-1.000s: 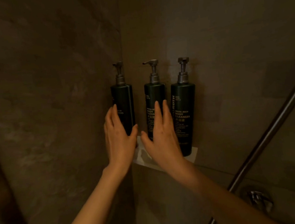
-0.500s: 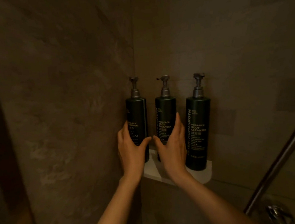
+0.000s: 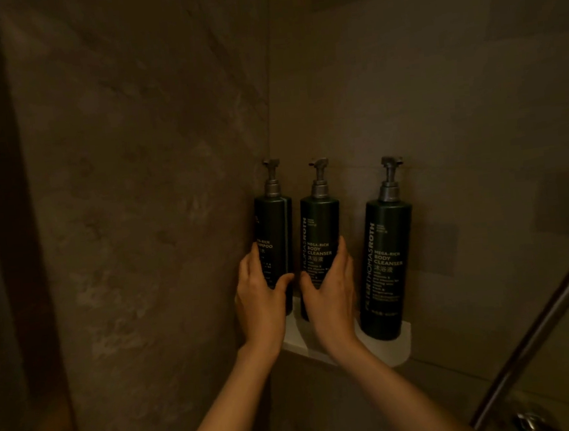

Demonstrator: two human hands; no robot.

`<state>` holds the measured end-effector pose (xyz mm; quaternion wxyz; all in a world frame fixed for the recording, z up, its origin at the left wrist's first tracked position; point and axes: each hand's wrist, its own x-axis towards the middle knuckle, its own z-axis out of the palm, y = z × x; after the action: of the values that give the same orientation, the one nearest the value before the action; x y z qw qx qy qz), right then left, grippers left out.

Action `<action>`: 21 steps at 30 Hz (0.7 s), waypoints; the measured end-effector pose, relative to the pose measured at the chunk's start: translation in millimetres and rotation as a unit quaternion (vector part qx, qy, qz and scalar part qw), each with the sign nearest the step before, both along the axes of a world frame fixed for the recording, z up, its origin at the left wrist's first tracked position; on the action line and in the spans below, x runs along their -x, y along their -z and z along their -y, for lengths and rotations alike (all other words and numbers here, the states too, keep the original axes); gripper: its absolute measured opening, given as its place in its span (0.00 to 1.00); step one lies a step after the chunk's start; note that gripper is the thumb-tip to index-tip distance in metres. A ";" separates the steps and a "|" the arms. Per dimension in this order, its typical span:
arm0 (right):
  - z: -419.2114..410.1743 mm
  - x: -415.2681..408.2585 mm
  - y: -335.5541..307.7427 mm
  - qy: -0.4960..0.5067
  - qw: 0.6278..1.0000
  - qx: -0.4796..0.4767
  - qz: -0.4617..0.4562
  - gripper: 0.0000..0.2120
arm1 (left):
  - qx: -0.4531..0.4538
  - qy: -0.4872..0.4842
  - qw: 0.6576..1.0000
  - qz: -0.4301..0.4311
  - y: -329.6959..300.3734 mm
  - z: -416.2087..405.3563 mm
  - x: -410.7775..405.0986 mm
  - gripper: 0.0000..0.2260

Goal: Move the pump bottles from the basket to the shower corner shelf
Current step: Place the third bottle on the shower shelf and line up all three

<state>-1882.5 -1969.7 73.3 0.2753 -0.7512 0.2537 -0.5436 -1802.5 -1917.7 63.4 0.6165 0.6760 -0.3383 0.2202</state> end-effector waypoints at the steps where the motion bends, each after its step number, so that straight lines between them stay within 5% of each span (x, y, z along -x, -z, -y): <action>1: 0.1 -0.7 0.3 -0.003 1.000 -0.003 0.003 0.39 | -0.010 0.000 1.000 0.002 0.5 1.5 -0.6 0.32; 21: -8.9 -12.1 -0.5 0.050 0.998 -0.006 0.029 0.41 | -0.067 -0.017 0.998 -0.007 7.7 10.0 -5.6 0.30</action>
<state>-1870.4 -1960.8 73.8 0.2594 -0.7195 0.2863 -0.5772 -1796.8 -1927.7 55.6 0.5680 0.7232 -0.3366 0.2026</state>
